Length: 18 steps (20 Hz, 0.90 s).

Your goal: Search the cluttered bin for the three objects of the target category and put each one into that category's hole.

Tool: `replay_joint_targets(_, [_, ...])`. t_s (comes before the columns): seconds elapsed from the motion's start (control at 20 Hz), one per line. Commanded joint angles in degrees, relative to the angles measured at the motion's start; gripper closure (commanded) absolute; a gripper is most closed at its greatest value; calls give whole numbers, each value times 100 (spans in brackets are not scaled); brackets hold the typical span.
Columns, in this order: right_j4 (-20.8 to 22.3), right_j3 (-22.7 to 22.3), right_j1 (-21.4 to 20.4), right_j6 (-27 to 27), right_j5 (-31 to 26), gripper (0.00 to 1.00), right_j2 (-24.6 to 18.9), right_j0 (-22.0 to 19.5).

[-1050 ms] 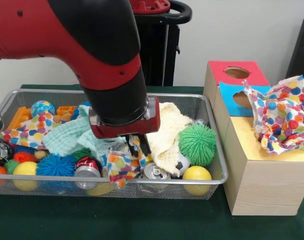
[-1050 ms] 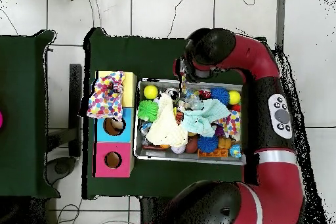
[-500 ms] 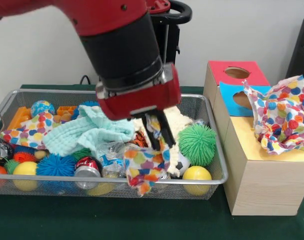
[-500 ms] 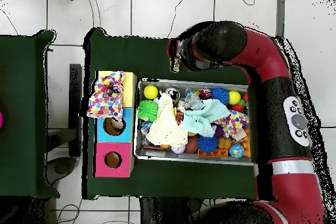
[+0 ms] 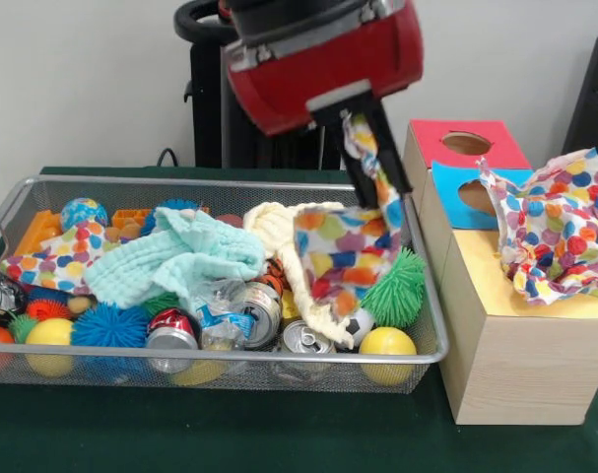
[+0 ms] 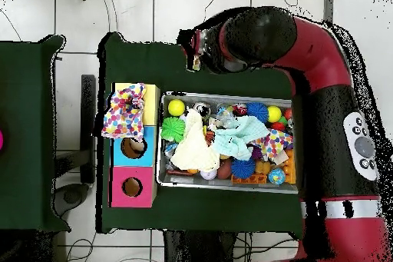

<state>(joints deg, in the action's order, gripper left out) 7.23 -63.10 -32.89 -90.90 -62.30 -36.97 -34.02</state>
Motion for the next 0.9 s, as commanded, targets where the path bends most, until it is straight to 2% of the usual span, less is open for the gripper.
replay_joint_targets(0.05, [-138, -298, -215, 1017, -698, 100, -497, 100])
replay_joint_targets(0.3, [-197, 434, -15, 783, -900, 100, -549, 417])
replay_joint_targets(0.9, [356, 2187, 945, 199, -1459, 100, -13, 1413])
